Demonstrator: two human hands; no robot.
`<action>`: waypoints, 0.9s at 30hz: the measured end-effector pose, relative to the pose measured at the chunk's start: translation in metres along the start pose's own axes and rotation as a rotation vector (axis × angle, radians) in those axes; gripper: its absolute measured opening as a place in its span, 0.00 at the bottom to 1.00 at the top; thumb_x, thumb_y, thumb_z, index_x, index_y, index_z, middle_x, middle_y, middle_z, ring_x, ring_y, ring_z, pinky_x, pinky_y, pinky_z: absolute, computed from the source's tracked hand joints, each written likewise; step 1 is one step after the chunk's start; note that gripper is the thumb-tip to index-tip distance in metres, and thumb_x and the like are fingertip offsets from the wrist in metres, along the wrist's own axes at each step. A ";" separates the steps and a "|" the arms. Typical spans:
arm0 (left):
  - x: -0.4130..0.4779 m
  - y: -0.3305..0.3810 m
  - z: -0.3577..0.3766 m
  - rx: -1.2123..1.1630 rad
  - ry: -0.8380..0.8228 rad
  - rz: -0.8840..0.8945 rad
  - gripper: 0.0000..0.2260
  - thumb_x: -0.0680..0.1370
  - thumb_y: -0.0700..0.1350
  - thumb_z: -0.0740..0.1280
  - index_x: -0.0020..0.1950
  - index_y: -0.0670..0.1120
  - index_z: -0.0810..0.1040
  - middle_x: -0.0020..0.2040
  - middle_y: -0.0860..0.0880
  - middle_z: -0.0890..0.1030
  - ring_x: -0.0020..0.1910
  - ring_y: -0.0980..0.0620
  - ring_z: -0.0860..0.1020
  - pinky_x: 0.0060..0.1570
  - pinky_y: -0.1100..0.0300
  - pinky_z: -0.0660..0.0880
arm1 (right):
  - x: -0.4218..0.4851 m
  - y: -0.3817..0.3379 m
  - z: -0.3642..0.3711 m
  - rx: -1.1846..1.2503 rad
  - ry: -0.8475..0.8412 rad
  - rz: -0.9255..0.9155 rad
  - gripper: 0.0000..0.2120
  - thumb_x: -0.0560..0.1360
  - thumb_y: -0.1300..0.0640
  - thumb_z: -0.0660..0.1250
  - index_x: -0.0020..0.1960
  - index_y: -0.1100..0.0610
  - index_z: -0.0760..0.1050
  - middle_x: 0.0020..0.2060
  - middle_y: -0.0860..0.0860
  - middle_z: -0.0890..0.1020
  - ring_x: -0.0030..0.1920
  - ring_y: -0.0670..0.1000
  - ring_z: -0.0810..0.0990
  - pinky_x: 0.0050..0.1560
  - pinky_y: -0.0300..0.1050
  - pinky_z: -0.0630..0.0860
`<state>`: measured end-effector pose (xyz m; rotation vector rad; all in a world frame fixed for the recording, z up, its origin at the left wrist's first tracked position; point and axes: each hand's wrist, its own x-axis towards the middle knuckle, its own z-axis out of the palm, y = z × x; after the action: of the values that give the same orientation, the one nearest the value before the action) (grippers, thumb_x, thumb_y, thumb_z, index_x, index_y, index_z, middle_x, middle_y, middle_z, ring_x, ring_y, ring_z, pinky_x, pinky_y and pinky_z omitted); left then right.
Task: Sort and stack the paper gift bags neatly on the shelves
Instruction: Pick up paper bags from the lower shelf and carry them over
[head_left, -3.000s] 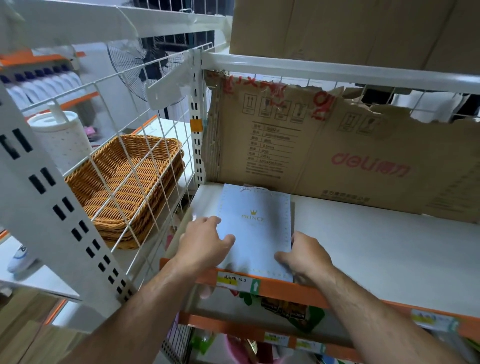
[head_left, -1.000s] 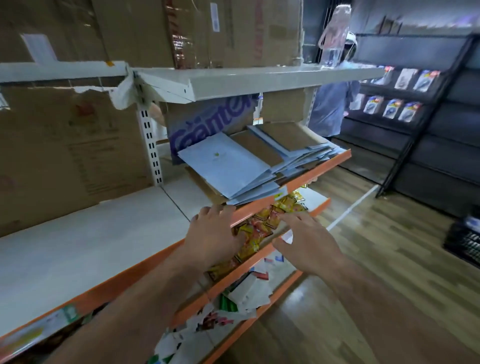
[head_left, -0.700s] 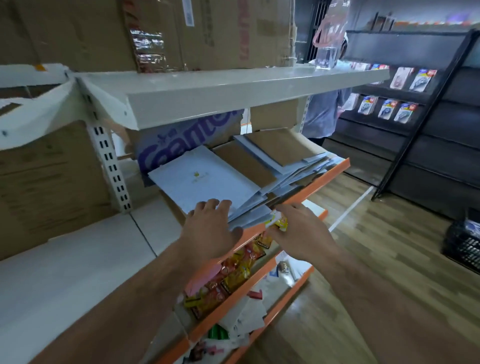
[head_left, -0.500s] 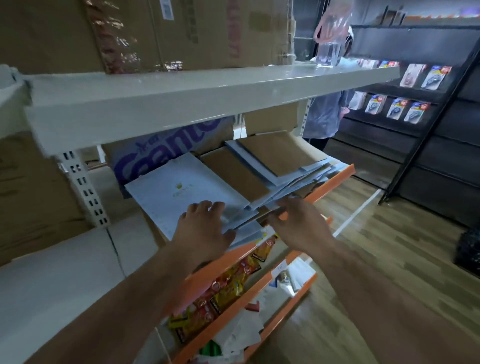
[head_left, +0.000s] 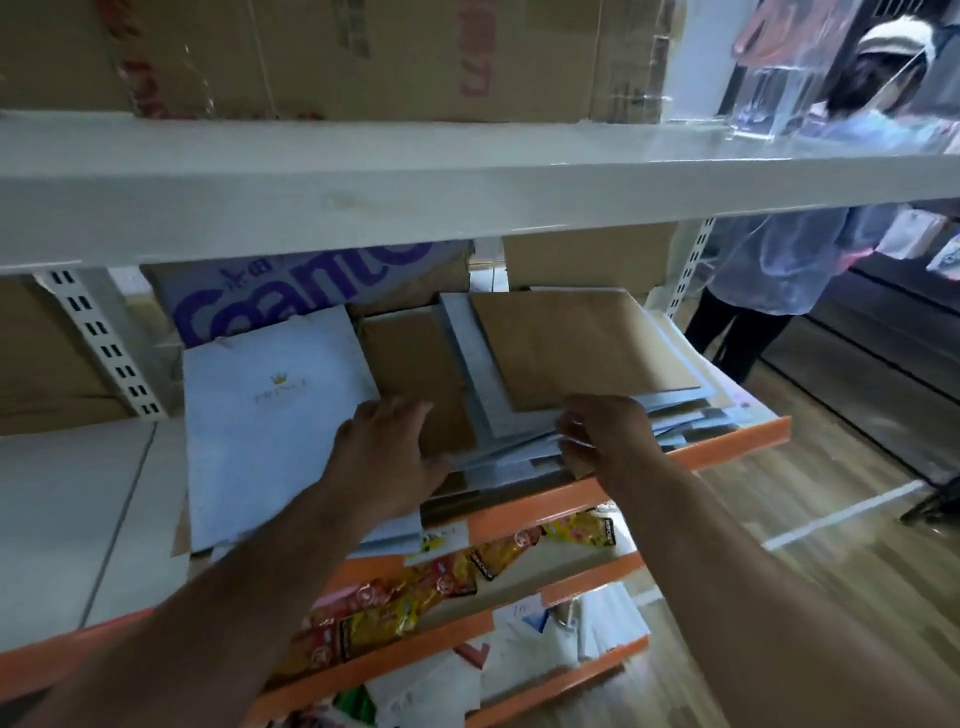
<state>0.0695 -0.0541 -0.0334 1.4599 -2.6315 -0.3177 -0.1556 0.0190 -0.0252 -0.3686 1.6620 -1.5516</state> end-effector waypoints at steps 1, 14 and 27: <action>0.000 0.002 0.003 -0.003 0.005 -0.022 0.32 0.79 0.63 0.61 0.79 0.53 0.59 0.79 0.49 0.62 0.77 0.45 0.59 0.73 0.47 0.62 | 0.007 0.000 -0.001 0.064 -0.011 0.021 0.05 0.77 0.65 0.65 0.44 0.59 0.76 0.32 0.56 0.77 0.32 0.52 0.78 0.28 0.40 0.74; 0.008 0.012 0.020 -0.071 0.062 -0.160 0.30 0.78 0.60 0.65 0.77 0.51 0.66 0.78 0.49 0.65 0.77 0.47 0.60 0.73 0.50 0.63 | 0.045 0.001 0.007 0.527 -0.087 0.066 0.09 0.80 0.60 0.65 0.42 0.56 0.69 0.28 0.52 0.71 0.26 0.49 0.71 0.22 0.38 0.63; -0.010 -0.026 -0.004 -0.256 0.321 -0.472 0.29 0.76 0.58 0.70 0.74 0.48 0.70 0.72 0.46 0.73 0.70 0.43 0.70 0.67 0.47 0.70 | 0.030 0.004 0.034 0.362 -0.194 0.005 0.06 0.78 0.60 0.66 0.54 0.59 0.77 0.36 0.53 0.81 0.33 0.47 0.80 0.30 0.41 0.76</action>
<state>0.0965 -0.0595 -0.0356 1.8421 -1.9051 -0.4027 -0.1489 -0.0245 -0.0367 -0.3098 1.2047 -1.7150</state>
